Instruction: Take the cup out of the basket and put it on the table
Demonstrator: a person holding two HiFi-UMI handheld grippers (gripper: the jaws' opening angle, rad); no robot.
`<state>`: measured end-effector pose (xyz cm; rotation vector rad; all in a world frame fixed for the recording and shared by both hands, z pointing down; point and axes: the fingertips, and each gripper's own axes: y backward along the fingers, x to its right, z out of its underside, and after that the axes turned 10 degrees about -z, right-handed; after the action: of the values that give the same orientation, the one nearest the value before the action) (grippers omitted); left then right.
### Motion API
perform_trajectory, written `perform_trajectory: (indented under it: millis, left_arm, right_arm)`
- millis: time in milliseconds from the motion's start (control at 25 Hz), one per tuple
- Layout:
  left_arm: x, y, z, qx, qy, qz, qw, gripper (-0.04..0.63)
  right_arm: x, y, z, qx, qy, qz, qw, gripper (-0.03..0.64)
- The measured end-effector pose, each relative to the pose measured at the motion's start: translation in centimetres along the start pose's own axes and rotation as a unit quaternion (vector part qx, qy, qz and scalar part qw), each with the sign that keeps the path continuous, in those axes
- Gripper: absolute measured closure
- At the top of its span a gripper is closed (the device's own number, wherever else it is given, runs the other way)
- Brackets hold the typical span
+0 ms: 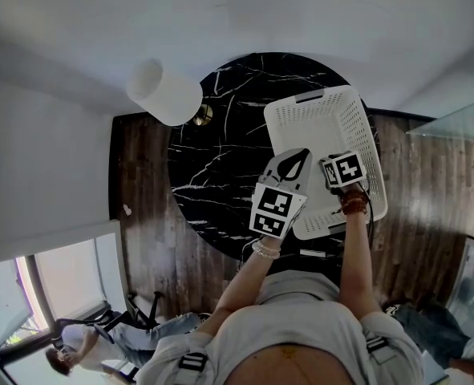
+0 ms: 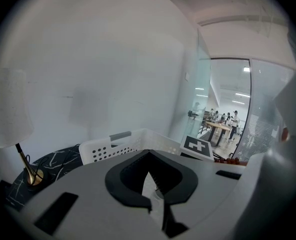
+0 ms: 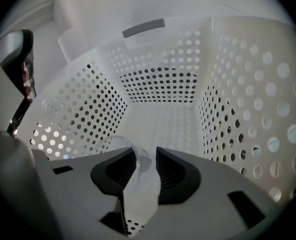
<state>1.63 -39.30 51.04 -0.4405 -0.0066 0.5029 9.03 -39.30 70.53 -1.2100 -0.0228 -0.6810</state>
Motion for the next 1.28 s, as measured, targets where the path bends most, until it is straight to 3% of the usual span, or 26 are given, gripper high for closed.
perform_trajectory:
  millis: [720,1280]
  left_arm:
    - [0.1,0.0,0.2,-0.001,-0.005,0.002,1.0,0.589]
    - [0.0,0.1,0.3,-0.003,0.001,0.003,1.0,0.589]
  right_arm:
    - [0.5,0.7,0.5,0.009,0.015,0.018,1.0,0.543]
    - [1.3,1.5,0.4,0.036,-0.007,0.023,0.999,0.571]
